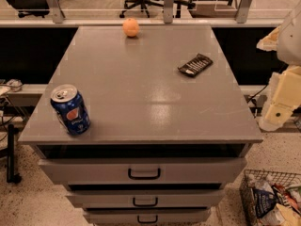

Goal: Move rxbar chocolate near orange

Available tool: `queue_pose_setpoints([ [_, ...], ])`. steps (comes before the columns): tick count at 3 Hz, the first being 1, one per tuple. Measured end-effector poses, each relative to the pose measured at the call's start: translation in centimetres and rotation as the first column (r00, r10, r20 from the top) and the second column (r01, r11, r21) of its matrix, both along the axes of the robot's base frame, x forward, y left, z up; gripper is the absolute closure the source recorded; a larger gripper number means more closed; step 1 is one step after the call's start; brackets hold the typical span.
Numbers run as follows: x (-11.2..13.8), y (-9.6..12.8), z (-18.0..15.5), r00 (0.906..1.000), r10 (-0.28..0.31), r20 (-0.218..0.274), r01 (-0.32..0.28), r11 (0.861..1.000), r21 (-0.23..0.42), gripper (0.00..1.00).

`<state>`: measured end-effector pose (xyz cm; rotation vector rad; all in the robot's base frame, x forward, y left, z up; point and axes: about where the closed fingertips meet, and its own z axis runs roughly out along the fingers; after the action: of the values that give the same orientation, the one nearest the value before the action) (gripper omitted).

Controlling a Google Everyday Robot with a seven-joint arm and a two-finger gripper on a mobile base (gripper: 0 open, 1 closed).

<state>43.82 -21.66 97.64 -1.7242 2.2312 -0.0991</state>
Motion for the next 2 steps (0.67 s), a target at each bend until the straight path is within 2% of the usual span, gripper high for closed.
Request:
queue_pose_setpoints([
  [1,0.5,0.0,0.0,0.9999,0.0,0.011,0.0,1.0,0.012,0.0],
  [2,3.6,-0.3,-0.8,0.999,0.008,0.045,-0.011,0.997,0.082,0.0],
])
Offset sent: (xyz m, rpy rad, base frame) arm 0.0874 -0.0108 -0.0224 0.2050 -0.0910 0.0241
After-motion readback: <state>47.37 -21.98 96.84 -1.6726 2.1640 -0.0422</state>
